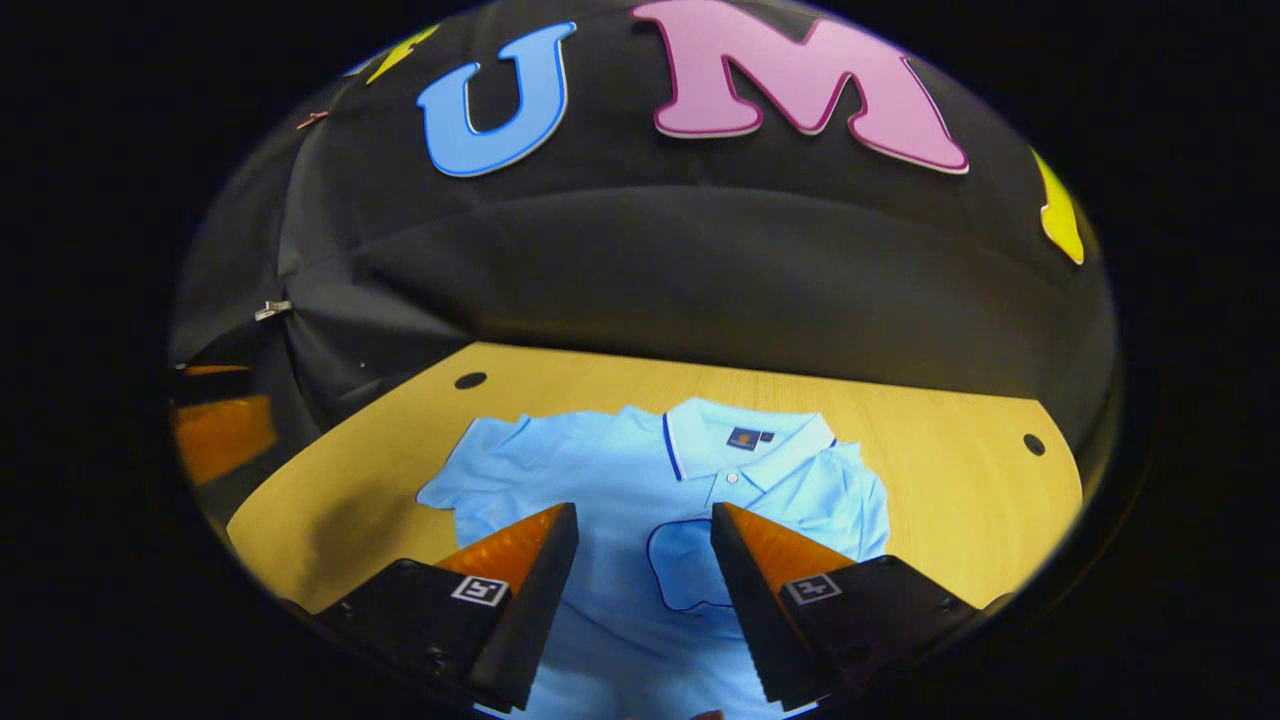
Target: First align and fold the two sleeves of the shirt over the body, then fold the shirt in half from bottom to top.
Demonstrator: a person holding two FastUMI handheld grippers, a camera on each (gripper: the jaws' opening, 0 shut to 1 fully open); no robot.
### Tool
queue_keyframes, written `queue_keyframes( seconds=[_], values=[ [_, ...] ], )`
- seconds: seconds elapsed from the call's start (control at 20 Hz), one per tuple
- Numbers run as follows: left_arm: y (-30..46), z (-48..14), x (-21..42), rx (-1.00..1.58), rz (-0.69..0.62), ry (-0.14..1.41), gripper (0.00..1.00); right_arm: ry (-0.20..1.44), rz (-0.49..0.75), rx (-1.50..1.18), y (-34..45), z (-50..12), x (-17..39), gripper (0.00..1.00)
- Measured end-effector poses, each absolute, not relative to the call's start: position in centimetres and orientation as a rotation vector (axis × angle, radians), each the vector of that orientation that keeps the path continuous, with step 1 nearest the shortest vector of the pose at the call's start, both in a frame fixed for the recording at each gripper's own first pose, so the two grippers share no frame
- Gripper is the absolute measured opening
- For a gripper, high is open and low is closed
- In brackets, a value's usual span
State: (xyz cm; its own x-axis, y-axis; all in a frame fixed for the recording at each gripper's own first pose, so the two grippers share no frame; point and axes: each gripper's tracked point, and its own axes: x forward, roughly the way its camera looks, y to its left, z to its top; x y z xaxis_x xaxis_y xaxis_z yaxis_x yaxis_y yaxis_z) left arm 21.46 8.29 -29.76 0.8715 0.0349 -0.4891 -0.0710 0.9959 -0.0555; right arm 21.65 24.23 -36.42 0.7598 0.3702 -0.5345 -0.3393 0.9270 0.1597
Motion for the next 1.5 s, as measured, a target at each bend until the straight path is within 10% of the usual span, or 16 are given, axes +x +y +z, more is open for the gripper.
queue_keyframes(
  seconds=[1.15, 1.5],
  values=[
    [9.9, -46.1, 32.6, -0.118, 0.131, 0.873, 0.98, 0.579, 0.249, 0.108, 7.4, -26.2, 5.7, 0.91],
    [8.3, -46.5, 33.0, -0.186, 0.064, 0.882, 0.46, 0.612, 0.194, 0.121, 5.3, -26.5, 4.1, 0.90]
  ],
)
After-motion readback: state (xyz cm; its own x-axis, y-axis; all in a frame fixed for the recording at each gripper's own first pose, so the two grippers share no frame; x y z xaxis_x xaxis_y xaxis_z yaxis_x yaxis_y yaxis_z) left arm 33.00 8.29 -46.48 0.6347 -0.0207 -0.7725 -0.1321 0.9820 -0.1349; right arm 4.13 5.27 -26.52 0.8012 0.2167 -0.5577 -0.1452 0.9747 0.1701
